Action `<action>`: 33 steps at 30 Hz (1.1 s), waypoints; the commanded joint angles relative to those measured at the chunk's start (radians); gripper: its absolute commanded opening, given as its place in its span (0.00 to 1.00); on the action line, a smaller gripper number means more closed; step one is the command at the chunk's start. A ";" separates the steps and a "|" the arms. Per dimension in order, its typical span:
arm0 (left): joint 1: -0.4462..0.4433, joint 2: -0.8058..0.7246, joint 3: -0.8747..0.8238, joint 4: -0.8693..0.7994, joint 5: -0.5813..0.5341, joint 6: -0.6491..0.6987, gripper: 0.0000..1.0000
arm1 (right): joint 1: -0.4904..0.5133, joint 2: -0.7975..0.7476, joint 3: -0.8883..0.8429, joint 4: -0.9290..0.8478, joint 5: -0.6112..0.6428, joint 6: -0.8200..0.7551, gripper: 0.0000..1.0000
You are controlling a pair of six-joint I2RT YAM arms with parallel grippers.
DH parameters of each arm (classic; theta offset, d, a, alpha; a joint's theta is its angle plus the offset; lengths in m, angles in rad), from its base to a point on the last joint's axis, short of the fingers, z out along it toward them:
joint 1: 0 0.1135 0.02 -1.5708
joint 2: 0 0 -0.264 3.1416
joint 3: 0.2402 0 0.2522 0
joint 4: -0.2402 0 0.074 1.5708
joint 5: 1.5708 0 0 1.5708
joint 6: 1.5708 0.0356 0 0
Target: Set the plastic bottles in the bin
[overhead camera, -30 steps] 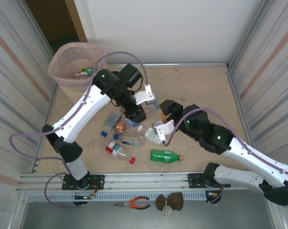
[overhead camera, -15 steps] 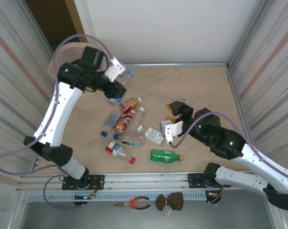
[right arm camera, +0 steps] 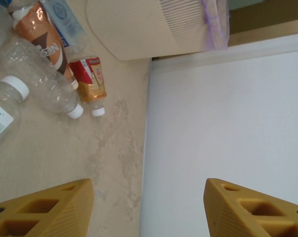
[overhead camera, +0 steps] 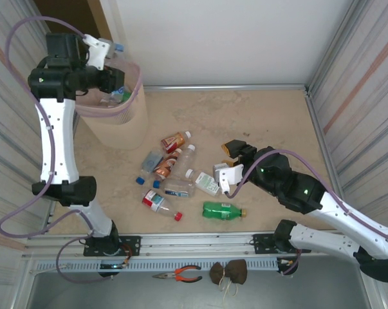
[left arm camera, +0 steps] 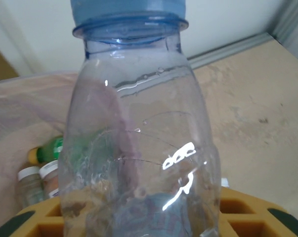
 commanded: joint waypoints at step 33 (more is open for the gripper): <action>0.174 0.266 -0.263 0.163 -0.028 -0.130 0.43 | 0.007 -0.029 -0.058 -0.010 -0.003 0.076 0.58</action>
